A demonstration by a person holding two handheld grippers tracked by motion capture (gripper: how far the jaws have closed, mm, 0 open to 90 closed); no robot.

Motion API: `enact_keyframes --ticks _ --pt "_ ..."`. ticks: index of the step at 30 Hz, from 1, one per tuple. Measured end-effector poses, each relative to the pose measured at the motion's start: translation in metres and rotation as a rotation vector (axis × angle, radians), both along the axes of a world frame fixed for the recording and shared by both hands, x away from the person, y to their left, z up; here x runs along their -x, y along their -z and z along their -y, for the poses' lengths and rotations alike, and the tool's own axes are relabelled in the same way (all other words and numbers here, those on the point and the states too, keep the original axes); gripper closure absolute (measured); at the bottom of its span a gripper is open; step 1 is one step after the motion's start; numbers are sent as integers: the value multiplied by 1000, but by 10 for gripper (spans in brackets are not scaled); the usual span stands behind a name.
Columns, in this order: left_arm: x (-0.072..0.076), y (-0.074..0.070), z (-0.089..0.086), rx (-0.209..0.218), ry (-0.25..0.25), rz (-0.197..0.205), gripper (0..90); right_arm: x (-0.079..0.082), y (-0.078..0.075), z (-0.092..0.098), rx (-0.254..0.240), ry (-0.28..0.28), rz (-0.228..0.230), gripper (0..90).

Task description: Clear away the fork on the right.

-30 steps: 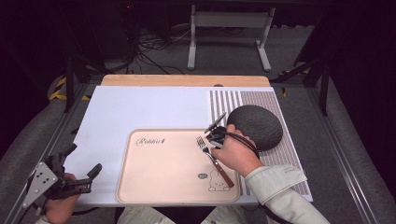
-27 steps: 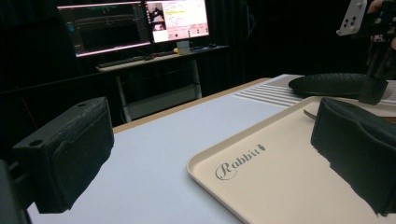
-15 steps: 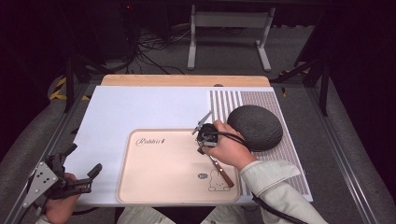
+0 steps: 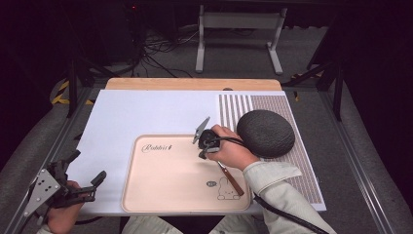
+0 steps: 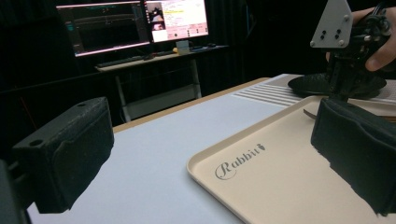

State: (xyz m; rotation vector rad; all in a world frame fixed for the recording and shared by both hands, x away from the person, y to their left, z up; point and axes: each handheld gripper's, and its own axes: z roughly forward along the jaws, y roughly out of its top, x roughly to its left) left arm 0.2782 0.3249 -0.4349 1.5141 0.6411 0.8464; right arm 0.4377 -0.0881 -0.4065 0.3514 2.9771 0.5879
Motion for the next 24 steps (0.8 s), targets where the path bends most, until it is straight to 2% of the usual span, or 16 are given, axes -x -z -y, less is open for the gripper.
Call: enact_keyframes --ticks 3,13,24 --pt "0 0 0 1 0 0 0 -4 4 0 10 -8 -3 900" --pt "-1 0 0 0 5 -4 1 -8 10 -4 18 -17 29 900" --pt "-1 0 0 0 7 -2 0 -14 13 -2 29 1 36 900"
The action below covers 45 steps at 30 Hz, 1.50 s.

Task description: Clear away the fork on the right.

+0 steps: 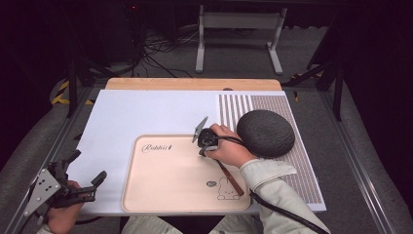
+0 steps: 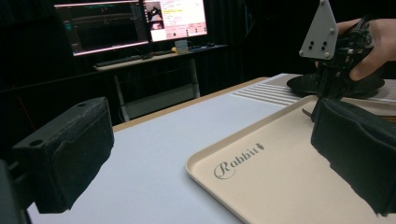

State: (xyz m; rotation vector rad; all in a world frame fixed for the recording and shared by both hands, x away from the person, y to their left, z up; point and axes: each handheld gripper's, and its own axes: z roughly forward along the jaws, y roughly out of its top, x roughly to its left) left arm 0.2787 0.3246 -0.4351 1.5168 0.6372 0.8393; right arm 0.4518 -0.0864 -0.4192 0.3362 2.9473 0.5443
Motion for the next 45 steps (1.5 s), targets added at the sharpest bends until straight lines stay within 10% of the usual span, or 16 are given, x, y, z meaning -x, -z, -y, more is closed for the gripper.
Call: enact_keyframes --ticks 45 --pt "-1 1 1 -3 -1 -4 0 -25 -1 44 51 199 -6 900"
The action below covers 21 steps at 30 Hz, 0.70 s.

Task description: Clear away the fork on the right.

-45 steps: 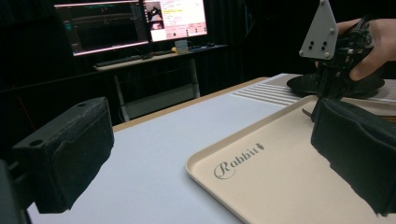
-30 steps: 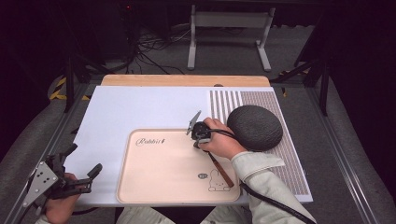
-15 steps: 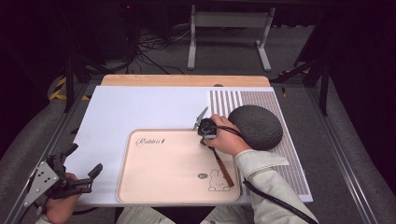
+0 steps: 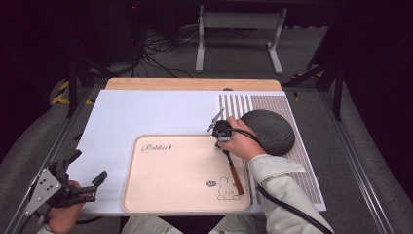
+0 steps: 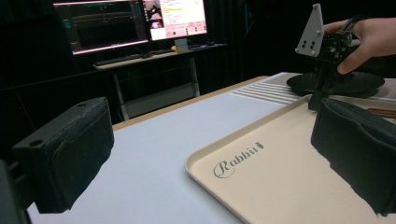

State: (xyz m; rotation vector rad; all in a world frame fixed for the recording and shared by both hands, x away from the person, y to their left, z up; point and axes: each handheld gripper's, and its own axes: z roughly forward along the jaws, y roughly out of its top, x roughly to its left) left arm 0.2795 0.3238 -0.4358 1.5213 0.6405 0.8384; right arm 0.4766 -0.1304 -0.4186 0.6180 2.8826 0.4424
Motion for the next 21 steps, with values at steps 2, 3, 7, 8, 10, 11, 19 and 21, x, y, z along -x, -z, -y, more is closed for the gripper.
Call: enact_keyframes --ticks 2,3,7,8,10,11,19,21 --pt "0 0 0 0 0 0 1 0 0 1 0 7 -2 900" --pt "0 0 0 0 -1 -1 0 -1 0 2 0 11 -2 900" --pt "0 0 0 0 -1 0 1 -2 0 8 8 30 -3 900" --pt "0 0 0 0 -1 0 1 -3 0 9 7 33 -2 900" --pt "0 0 0 0 -1 0 0 -4 0 11 10 40 -2 900" --pt "0 0 0 -1 -1 -1 0 -4 0 12 11 42 -2 900" --pt "0 0 0 -1 -1 0 0 -7 -1 21 15 84 -6 900" --pt "0 0 0 -2 -2 -1 1 -8 -1 23 15 83 -4 900"
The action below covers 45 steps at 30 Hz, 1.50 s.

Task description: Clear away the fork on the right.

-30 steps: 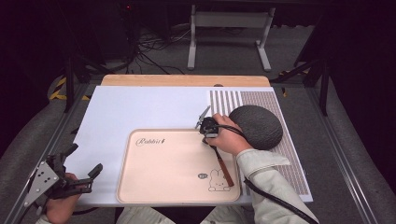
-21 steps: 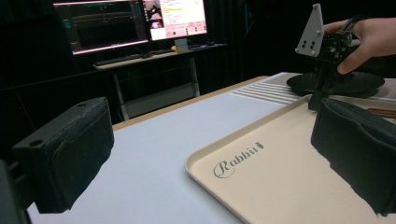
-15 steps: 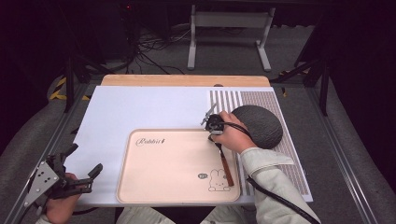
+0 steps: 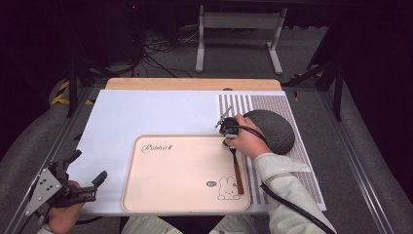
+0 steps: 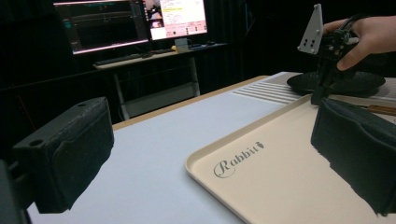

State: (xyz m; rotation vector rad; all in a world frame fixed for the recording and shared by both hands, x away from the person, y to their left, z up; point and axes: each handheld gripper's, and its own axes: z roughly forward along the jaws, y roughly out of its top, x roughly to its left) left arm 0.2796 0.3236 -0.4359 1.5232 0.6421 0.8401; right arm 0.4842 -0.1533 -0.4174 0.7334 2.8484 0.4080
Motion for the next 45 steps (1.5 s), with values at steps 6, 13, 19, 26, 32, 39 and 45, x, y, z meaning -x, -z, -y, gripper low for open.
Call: enact_keyframes --ticks 6,13,19,26,32,39,45 --pt "0 0 0 1 0 0 0 0 0 4 3 20 -6 900" --pt "0 0 0 1 -1 0 1 -1 -1 7 -3 24 -3 900" --pt "0 0 0 -1 0 0 0 2 -7 7 -36 12 7 900" --pt "0 0 0 -1 -1 2 0 15 -28 9 -108 -28 43 900" --pt "1 0 0 0 -5 0 1 28 -44 18 -182 -50 79 668" --pt "1 0 0 -1 -5 -3 0 49 -57 32 -240 -80 148 427" --pt "2 1 1 -2 -5 -6 0 68 -68 52 -333 -67 214 262"
